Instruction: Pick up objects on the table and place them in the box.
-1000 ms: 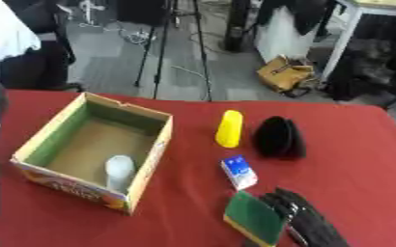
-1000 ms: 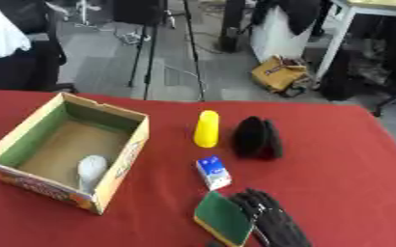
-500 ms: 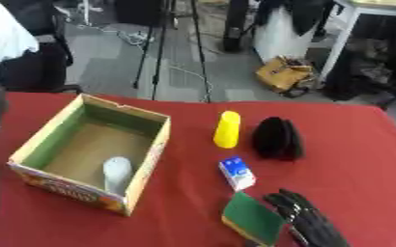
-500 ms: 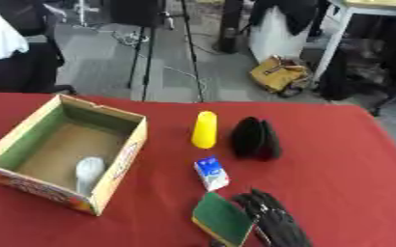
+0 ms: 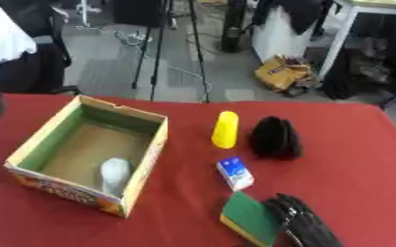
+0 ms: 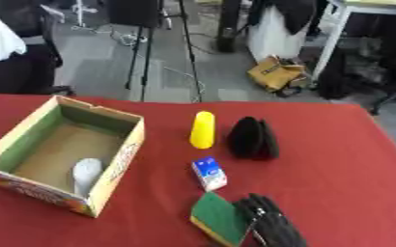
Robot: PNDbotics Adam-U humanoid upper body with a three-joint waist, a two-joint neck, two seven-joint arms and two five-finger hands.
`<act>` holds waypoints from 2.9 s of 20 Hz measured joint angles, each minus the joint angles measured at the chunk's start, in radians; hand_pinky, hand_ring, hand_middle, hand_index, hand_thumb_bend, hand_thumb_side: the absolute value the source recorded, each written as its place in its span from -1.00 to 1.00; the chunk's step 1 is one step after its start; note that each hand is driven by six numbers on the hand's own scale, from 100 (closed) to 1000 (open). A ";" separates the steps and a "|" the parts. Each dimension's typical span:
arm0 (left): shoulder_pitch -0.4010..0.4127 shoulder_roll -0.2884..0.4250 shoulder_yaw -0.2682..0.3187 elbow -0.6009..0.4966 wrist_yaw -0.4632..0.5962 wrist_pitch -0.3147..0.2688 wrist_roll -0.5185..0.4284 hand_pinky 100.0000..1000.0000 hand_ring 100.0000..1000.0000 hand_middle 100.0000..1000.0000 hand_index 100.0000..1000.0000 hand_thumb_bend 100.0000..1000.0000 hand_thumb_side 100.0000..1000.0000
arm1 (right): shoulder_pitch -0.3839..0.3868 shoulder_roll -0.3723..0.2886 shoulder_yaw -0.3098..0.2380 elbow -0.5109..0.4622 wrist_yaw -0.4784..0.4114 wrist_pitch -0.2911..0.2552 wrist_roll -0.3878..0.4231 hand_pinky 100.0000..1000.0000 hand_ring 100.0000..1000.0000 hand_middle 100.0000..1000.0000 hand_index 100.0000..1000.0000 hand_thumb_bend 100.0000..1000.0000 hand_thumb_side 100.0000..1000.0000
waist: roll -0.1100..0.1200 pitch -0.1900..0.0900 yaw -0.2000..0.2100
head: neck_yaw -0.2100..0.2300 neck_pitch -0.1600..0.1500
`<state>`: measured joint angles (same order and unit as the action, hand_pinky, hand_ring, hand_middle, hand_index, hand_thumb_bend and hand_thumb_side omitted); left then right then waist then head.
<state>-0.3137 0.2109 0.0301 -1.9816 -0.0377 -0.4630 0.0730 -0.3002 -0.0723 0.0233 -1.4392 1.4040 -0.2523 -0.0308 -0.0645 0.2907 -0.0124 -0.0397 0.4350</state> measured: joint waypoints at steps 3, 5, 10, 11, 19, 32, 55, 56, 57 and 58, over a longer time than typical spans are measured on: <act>0.000 -0.003 0.000 0.000 0.001 0.001 -0.001 0.98 0.85 0.69 0.61 -1.00 0.72 | -0.006 0.000 -0.003 0.007 0.003 -0.001 0.002 1.00 1.00 0.72 0.88 0.21 1.00 | 0.000 0.000 0.000 | 0.000 0.000; 0.000 -0.005 0.000 0.000 0.001 0.001 -0.001 0.98 0.85 0.69 0.61 -1.00 0.72 | -0.008 0.000 -0.004 0.010 0.003 -0.002 0.005 1.00 1.00 0.71 0.88 0.20 1.00 | 0.000 0.001 0.001 | -0.001 0.000; 0.001 -0.005 0.000 0.000 0.001 0.004 -0.005 0.98 0.85 0.69 0.61 -1.00 0.72 | -0.012 0.005 -0.008 0.011 0.007 -0.004 0.004 1.00 1.00 0.66 0.79 0.18 1.00 | 0.000 0.001 0.003 | -0.002 0.000; 0.001 -0.005 0.000 0.000 0.001 0.005 -0.007 0.98 0.85 0.69 0.61 -1.00 0.72 | -0.013 0.006 -0.008 0.011 0.008 -0.004 0.000 1.00 1.00 0.64 0.77 0.18 1.00 | 0.000 0.001 0.003 | -0.002 0.000; 0.001 -0.005 -0.001 0.000 0.001 0.009 -0.017 0.98 0.85 0.69 0.61 -1.00 0.70 | -0.003 0.007 0.004 -0.003 0.008 -0.012 -0.046 0.96 1.00 0.56 0.66 0.06 1.00 | -0.002 0.001 0.000 | 0.001 -0.001; 0.001 -0.005 -0.001 0.000 0.001 0.011 -0.020 0.98 0.85 0.70 0.61 -1.00 0.70 | -0.002 0.007 0.009 -0.002 0.026 -0.015 -0.068 0.94 1.00 0.50 0.61 0.02 1.00 | -0.006 0.001 -0.005 | 0.001 -0.002; 0.001 -0.005 -0.002 0.000 0.004 0.012 -0.022 0.99 0.86 0.70 0.61 -1.00 0.69 | -0.008 0.007 0.010 0.005 0.079 -0.011 -0.131 0.90 0.95 0.19 0.41 -0.18 0.89 | -0.006 0.001 0.000 | -0.004 -0.002; 0.001 -0.005 -0.002 0.000 0.004 0.012 -0.022 0.99 0.86 0.70 0.61 -1.00 0.69 | -0.007 0.007 0.010 0.005 0.080 -0.010 -0.135 0.90 0.95 0.19 0.41 -0.18 0.89 | -0.006 0.001 0.000 | -0.004 -0.002; 0.001 -0.005 -0.003 0.000 0.004 0.013 -0.023 0.99 0.86 0.70 0.61 -1.00 0.69 | -0.007 0.007 0.010 0.005 0.080 -0.010 -0.139 0.90 0.95 0.18 0.41 -0.19 0.88 | -0.006 0.001 0.000 | -0.004 -0.002; 0.001 -0.005 -0.003 0.000 0.004 0.013 -0.023 0.99 0.86 0.70 0.61 -1.00 0.69 | -0.007 0.007 0.010 0.006 0.080 -0.009 -0.142 0.90 0.95 0.17 0.39 -0.23 0.88 | -0.006 0.001 0.000 | -0.004 -0.002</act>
<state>-0.3129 0.2056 0.0271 -1.9816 -0.0340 -0.4501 0.0501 -0.3070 -0.0656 0.0334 -1.4336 1.4842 -0.2608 -0.1727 -0.0706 0.2916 -0.0125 -0.0435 0.4326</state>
